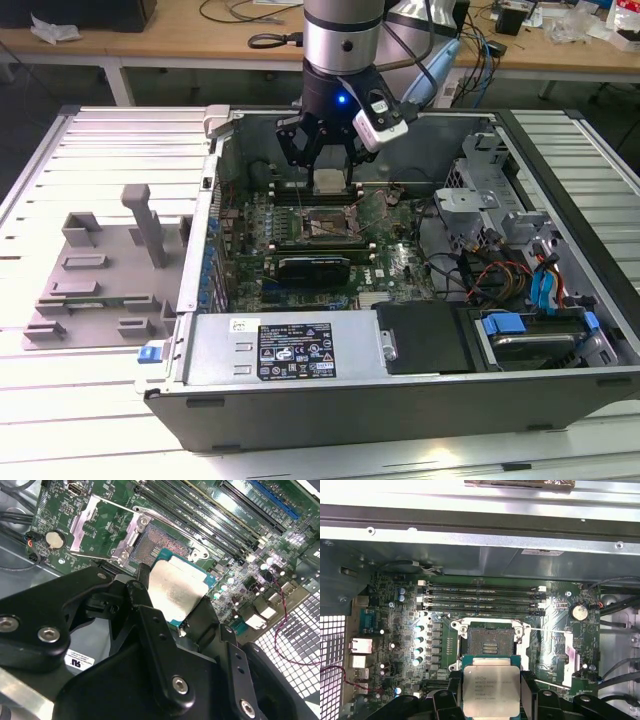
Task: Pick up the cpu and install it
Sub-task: 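Place the cpu into insertion slot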
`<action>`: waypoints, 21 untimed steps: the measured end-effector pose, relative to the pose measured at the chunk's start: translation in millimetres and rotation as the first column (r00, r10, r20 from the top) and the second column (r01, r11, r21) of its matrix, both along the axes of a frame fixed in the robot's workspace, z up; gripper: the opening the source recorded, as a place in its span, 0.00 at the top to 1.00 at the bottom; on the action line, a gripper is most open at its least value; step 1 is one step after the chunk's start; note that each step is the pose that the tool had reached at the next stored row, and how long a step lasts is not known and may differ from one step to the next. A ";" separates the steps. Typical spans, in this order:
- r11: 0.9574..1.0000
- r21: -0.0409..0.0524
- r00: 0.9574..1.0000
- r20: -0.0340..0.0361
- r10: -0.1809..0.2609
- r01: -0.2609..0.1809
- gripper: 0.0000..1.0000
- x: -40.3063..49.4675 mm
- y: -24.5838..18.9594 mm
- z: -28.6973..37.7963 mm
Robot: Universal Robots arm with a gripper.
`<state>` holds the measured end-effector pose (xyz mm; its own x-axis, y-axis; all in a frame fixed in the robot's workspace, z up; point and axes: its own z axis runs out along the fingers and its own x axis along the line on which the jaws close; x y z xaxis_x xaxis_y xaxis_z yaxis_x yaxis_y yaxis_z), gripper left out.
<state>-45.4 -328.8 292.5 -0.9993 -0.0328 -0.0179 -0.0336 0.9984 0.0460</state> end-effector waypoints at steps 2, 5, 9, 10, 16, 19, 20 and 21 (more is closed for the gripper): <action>1.000 0.000 1.000 0.000 -0.015 0.015 0.45 0.1 0.0 0.0; 0.998 0.000 0.998 0.000 -0.064 0.064 0.45 0.0 0.0 0.0; 0.993 0.000 0.993 0.000 -0.120 0.120 0.45 0.0 0.0 -0.1; 0.992 0.000 0.992 0.000 -0.128 0.128 0.45 0.0 0.0 0.0; 0.982 0.001 0.982 0.000 -0.187 0.187 0.45 0.0 0.0 -0.1; 0.976 0.000 0.976 0.000 -0.219 0.219 0.45 0.0 0.0 -0.1; 0.974 0.001 0.974 0.000 -0.227 0.227 0.45 0.0 0.0 -0.1; 0.968 0.001 0.968 0.000 -0.252 0.252 0.45 0.0 0.0 -0.2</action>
<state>-45.4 -328.8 292.3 -0.9753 0.2201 -0.0179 0.2191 0.9746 0.0466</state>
